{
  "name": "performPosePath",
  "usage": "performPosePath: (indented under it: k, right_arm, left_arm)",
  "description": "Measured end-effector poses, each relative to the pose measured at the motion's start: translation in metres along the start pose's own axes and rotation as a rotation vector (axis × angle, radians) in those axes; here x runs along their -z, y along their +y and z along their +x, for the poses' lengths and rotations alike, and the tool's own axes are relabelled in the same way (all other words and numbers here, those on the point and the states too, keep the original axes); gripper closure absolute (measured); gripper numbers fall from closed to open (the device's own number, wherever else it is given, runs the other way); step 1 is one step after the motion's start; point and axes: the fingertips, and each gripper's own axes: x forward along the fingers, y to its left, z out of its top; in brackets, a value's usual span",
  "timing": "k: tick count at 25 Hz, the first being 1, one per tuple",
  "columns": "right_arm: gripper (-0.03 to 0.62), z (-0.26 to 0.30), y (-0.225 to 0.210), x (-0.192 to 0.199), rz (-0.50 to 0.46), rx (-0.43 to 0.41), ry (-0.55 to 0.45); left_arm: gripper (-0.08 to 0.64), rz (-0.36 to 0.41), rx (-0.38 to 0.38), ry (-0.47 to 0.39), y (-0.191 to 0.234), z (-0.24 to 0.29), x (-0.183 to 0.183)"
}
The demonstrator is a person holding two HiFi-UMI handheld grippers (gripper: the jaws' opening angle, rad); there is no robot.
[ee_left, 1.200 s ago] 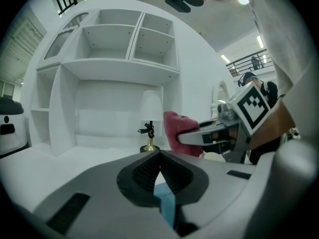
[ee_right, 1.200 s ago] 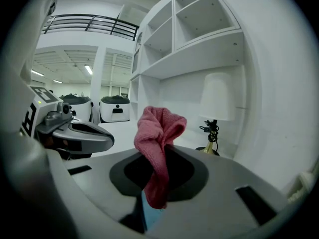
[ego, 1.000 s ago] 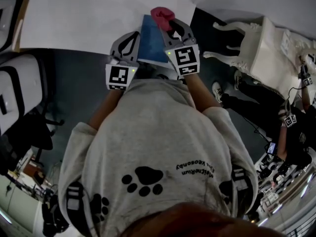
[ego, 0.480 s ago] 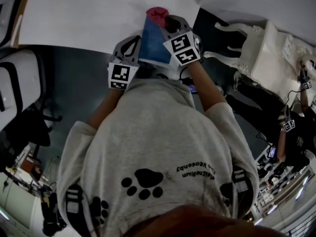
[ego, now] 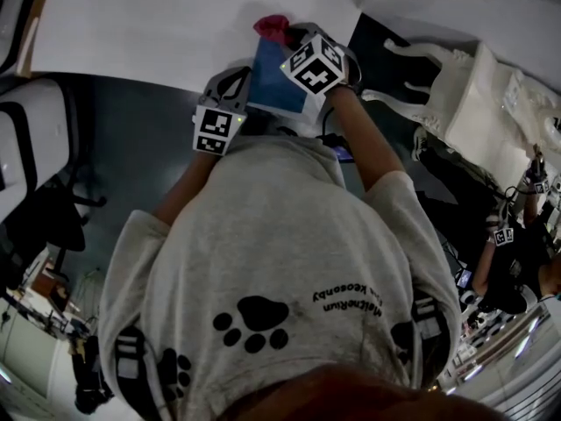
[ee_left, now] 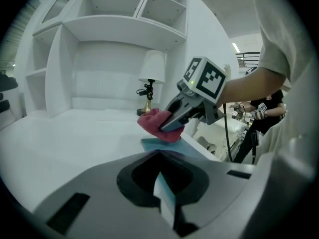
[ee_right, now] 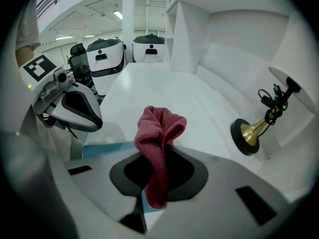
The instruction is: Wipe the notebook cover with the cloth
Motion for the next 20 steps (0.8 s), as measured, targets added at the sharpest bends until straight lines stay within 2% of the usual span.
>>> performPosePath:
  k: [6,14,20]
  right_arm:
    - [0.529,0.014,-0.001,0.007,-0.028,-0.057,0.106]
    - [0.529,0.039,0.008,0.001,-0.075,-0.115,0.246]
    - [0.531,0.037,0.004,0.006,-0.075,-0.171,0.345]
  left_arm:
    - [0.548,-0.029,0.024,0.061,-0.004,0.008,0.013]
    - [0.548,-0.067,0.102,0.173,-0.007,0.007,0.045]
    - [0.548,-0.081,0.119,0.239,-0.017,0.011,0.055]
